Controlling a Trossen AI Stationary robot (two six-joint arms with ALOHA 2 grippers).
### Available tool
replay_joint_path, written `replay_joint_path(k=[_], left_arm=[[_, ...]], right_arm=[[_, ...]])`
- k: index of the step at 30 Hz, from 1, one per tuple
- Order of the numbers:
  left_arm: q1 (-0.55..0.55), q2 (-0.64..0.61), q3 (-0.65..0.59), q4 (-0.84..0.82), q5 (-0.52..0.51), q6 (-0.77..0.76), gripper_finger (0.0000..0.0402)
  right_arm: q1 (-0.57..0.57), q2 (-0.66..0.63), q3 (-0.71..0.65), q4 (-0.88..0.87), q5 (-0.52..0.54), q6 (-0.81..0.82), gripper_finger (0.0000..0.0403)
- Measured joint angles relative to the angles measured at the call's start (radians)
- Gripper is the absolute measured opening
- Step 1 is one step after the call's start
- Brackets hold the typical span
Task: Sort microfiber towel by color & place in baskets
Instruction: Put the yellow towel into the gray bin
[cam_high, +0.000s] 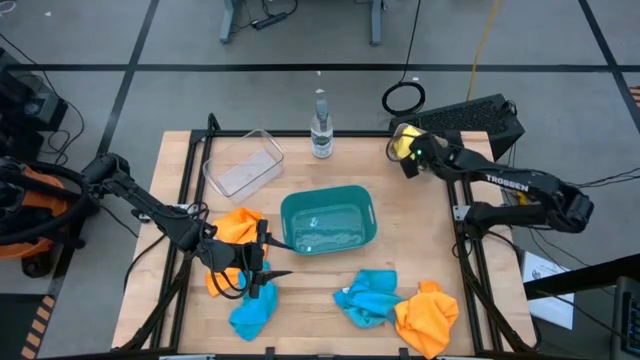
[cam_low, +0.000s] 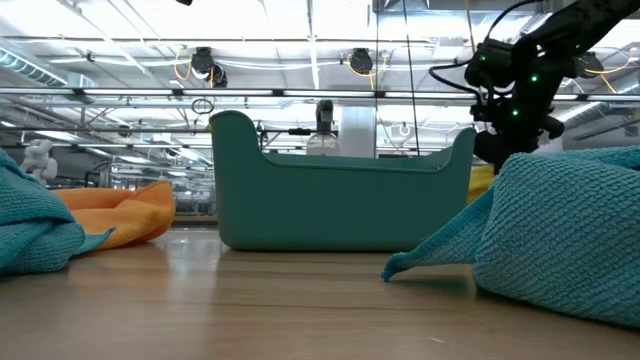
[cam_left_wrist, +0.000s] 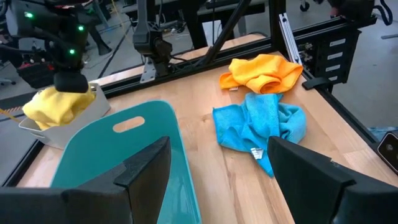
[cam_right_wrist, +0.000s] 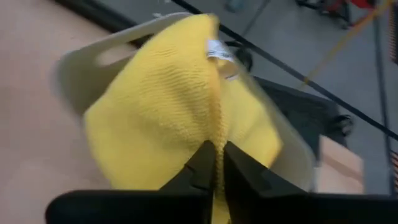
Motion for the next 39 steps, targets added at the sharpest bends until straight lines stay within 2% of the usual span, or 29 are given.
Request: replay_joint_path(k=[3,8,20,25,28,32,36,39], left_arm=[[0.0,0.0,0.0,0.0,0.0,0.001,0.0272],[0.0,0.0,0.0,-0.001,0.0,0.001,0.0272],[0.0,0.0,0.0,-0.005,0.0,-0.001,0.0272],[0.0,0.0,0.0,-0.022,0.0,-0.002,0.0272],[0.0,0.0,0.0,-0.022,0.0,-0.002,0.0272],[0.0,0.0,0.0,-0.017,0.0,-0.005,0.0272],[0.0,0.0,0.0,-0.015,0.0,-0.007,0.0272],[0.0,0.0,0.0,-0.015,0.0,-0.007,0.0272]], right_arm=[[-0.053,0.001,0.005,0.004,0.009,-0.024,0.0018],[-0.105,0.043,0.005,0.004,-0.065,-0.045,0.0004],[-0.161,0.281,0.005,0.13,-0.039,-0.073,0.0008],[-0.161,0.267,0.005,0.135,-0.044,-0.069,0.0014],[-0.161,0.213,0.005,0.113,-0.046,-0.032,0.0038],[-0.161,0.118,0.005,0.069,-0.056,0.017,0.0095],[-0.16,0.025,0.005,0.046,-0.115,0.036,0.016],[-0.16,-0.041,0.005,0.046,-0.212,0.048,0.0199]])
